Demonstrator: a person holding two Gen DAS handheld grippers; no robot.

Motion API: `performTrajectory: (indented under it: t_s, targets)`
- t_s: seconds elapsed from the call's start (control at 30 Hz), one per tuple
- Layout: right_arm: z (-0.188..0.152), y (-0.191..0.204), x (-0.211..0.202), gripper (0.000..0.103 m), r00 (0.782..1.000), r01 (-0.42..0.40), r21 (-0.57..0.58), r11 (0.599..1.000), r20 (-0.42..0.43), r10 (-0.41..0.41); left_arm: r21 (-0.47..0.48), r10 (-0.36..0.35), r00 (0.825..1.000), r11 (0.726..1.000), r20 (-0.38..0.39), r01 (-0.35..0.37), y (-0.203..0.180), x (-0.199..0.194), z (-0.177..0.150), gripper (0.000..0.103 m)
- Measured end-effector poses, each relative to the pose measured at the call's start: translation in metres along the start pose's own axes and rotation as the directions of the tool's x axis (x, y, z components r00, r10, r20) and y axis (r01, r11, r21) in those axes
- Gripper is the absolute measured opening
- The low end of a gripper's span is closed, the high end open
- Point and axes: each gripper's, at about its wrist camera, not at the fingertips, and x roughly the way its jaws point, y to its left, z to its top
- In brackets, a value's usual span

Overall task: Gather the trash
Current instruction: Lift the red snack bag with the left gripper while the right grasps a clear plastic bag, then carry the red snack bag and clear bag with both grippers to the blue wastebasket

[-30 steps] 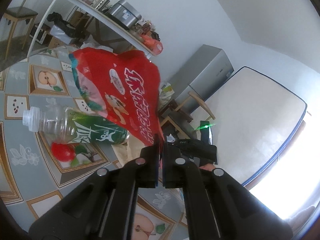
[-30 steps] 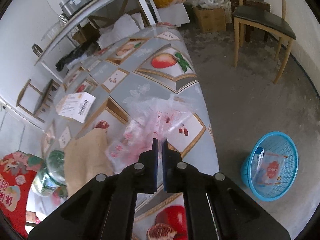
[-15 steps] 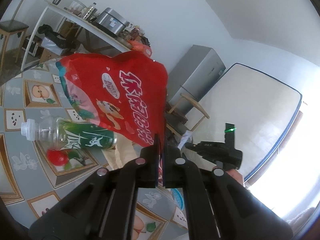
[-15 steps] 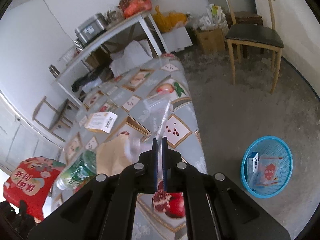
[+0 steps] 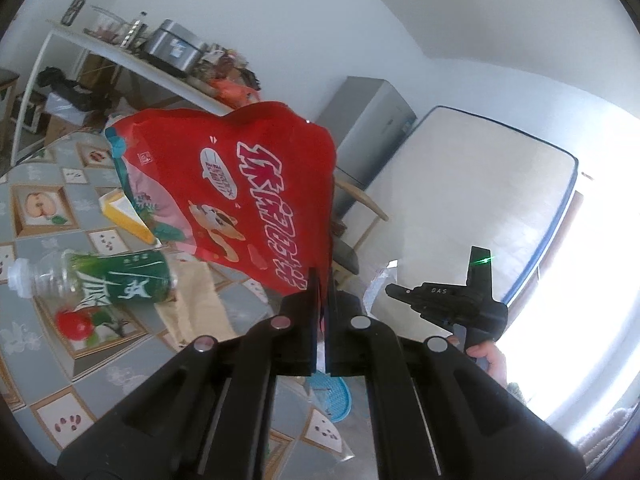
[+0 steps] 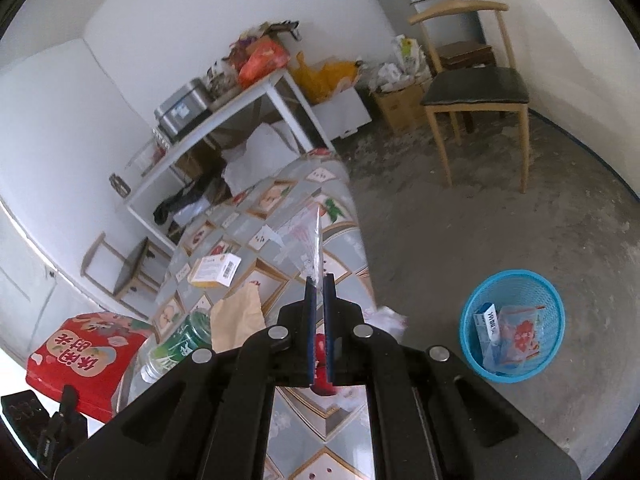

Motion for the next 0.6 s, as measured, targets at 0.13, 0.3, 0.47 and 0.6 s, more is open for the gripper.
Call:
performTrajectory:
  t_s: [0.13,0.3,0.47,0.6]
  targets:
    - [0.001,-0.015,-0.022,0.004,0.999,0.006,0.024,1.000,0.037,-0.007,0.024,-0.026,1.000,0.999,-0.018,0.026,-0.013,0.006,0.000,0.001]
    - [0.003,-0.038,-0.042,0.004,0.997,0.013,0.064,0.998,0.076,-0.018,0.041,-0.057,0.997,0.997,-0.058,0.060,-0.028,0.019,0.000,0.001]
    - [-0.001,-0.061,-0.054,0.004,0.995,0.021,0.102,0.995,0.092,-0.031,0.062,-0.077,0.993,0.995,-0.095,0.083,-0.044,0.034,-0.002,0.001]
    - [-0.004,-0.082,-0.062,0.004,0.994,0.032,0.133,0.991,0.101,-0.046,0.064,-0.108,0.985,0.991,-0.137,0.117,-0.057,0.051,-0.005,0.001]
